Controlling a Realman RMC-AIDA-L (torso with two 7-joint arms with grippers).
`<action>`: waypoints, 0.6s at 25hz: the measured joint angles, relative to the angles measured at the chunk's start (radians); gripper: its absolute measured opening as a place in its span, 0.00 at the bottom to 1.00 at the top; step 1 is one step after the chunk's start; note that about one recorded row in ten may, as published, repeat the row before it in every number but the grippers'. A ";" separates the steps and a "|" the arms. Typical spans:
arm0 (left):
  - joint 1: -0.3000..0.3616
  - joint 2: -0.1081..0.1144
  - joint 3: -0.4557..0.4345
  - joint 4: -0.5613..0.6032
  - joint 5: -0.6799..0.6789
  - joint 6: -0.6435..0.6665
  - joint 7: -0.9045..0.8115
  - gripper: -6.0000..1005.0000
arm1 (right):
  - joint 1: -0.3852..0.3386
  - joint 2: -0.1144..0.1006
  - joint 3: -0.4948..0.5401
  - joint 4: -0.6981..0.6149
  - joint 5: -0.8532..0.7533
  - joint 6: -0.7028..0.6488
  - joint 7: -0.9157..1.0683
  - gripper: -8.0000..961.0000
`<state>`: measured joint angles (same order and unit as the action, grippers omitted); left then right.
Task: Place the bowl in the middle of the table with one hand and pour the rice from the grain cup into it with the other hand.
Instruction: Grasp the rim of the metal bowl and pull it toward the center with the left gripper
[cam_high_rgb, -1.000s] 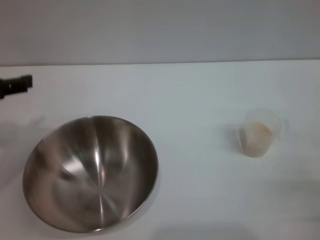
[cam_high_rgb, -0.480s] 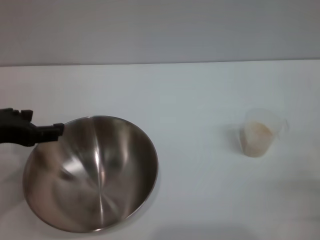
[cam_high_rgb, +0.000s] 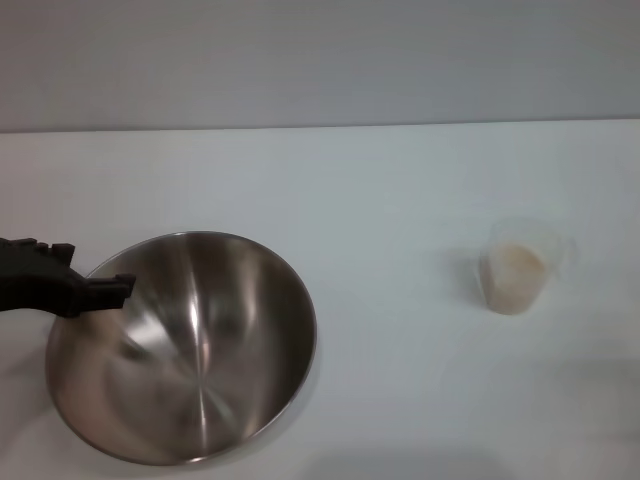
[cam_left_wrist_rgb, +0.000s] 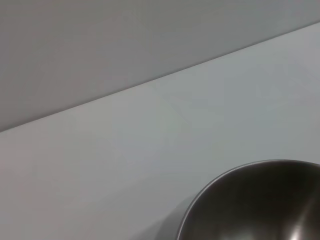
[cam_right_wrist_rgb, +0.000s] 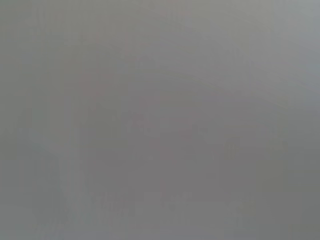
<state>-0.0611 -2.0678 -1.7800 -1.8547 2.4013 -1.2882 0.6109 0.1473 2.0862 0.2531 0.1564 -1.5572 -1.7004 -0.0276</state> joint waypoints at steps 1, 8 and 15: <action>0.001 0.000 0.004 0.000 0.002 0.000 0.001 0.81 | 0.000 0.000 0.000 0.000 0.000 0.001 0.000 0.80; 0.003 0.000 0.036 0.012 0.060 0.010 0.001 0.81 | 0.003 -0.001 0.000 -0.002 0.002 0.011 0.000 0.80; -0.002 0.000 0.046 0.029 0.083 0.022 0.000 0.81 | 0.003 -0.001 0.000 -0.001 0.002 0.013 0.000 0.80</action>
<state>-0.0635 -2.0678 -1.7341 -1.8261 2.4846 -1.2666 0.6110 0.1503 2.0856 0.2531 0.1553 -1.5553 -1.6874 -0.0276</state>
